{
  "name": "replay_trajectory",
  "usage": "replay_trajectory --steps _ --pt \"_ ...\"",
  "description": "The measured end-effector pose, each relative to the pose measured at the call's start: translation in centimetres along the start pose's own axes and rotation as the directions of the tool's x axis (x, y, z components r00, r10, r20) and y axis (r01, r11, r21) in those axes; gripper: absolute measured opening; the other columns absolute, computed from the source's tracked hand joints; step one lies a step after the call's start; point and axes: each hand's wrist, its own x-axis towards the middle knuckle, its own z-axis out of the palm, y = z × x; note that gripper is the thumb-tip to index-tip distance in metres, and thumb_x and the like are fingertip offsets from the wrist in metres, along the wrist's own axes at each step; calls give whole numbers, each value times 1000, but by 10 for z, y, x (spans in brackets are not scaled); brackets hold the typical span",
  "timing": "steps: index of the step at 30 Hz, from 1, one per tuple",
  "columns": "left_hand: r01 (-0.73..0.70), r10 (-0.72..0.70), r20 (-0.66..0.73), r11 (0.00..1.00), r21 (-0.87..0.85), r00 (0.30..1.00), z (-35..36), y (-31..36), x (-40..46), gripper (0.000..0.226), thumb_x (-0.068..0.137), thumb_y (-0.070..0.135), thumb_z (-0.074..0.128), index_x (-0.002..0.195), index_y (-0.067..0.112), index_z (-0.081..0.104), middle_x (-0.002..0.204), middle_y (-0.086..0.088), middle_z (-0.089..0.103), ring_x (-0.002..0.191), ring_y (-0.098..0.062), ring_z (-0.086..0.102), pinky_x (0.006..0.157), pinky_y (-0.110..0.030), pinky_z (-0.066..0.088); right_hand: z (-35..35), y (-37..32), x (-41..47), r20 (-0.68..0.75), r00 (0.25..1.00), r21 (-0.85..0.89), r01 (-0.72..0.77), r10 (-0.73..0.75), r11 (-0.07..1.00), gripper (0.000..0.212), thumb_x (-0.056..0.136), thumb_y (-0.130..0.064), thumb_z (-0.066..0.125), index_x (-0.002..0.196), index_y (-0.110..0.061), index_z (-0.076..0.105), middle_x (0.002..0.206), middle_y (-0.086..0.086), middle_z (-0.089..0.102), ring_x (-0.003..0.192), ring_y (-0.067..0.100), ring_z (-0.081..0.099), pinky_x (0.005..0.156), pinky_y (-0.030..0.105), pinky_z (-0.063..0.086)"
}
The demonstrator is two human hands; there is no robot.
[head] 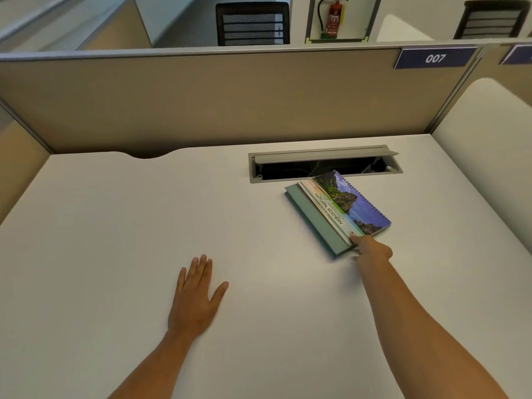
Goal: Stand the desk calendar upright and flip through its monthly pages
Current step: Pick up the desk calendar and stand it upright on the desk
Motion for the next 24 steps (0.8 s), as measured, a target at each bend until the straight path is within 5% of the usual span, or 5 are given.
replay_trajectory --steps 3,10,15,20,24 --pt "-1 0 -8 1000 -18 1000 0 1 0 77 91 67 16 151 20 9 160 7 5 146 -3 -8 118 -30 -9 6 -1 -5 88 996 72 -20 14 997 23 74 3 78 84 -4 59 74 9 62 55 15 54 37 20 43" --pt "-2 2 -14 999 -37 1000 -1 1 -2 76 91 68 13 151 22 7 160 9 4 145 -2 -10 119 -31 -8 12 -3 -19 144 989 169 4 -28 986 25 83 10 61 105 -2 57 101 19 65 71 24 64 40 27 53" --pt "-20 19 -17 999 -50 1000 -3 2 -4 72 94 61 19 151 19 9 160 8 4 146 -4 -9 118 -30 -10 9 2 -26 258 959 225 58 -117 973 22 88 16 48 98 -2 56 111 22 64 89 32 66 71 46 55" --pt "-44 41 -29 993 -106 999 -2 -3 -16 66 96 56 28 150 22 13 158 11 7 146 -3 -5 119 -31 -6 -1 12 -42 299 905 269 224 -302 937 28 93 9 46 109 -13 42 103 12 61 86 24 64 66 40 54" --pt "-64 29 -140 965 -253 990 -11 -1 -13 54 95 41 45 145 23 34 154 10 27 145 -2 12 118 -22 3 -6 27 -53 328 856 247 332 -401 910 29 96 9 40 110 -16 41 97 12 65 82 24 64 67 42 55"
